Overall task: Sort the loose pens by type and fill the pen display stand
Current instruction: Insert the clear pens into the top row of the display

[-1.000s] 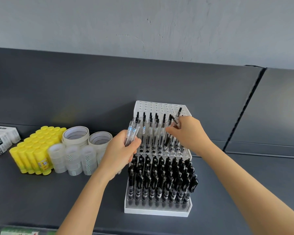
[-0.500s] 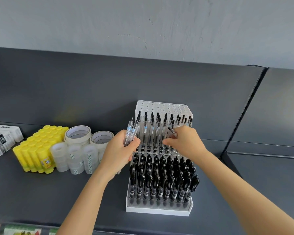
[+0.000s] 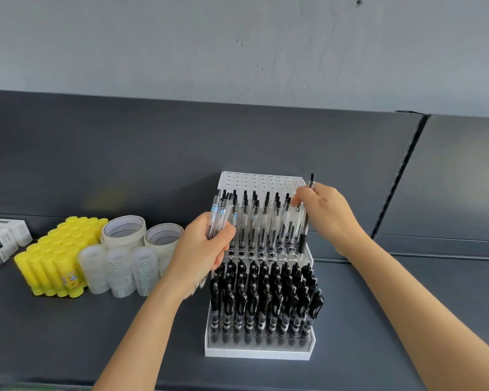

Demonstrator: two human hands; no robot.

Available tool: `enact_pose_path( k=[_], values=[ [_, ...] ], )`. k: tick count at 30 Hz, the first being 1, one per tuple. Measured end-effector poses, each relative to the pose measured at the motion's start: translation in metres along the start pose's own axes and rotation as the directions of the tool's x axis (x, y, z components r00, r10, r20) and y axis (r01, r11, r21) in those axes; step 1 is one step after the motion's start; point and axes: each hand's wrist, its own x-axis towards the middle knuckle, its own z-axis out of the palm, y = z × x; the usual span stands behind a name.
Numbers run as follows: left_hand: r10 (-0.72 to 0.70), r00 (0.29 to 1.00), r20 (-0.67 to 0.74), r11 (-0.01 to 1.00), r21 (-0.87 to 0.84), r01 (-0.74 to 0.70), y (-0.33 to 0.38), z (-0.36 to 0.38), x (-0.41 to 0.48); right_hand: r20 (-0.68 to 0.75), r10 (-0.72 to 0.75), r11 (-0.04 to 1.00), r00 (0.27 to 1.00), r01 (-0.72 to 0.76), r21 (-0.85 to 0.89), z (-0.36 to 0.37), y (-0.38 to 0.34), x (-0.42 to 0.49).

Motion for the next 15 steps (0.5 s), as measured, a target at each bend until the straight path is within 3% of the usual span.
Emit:
enact_pose_path(
  k=[11,15],
  values=[
    [-0.001,1.000,0.007,1.000,0.007,0.001,0.000,0.002,0.004,0.086,-0.134,0.946,0.987,0.154,-0.284,0.004,0.010,0.009],
    [-0.013,1.000,-0.008,1.000,0.004,0.013,-0.003,0.002,0.003,0.116,-0.119,0.936,0.986,0.150,-0.318,0.002,0.005,0.012]
  ],
)
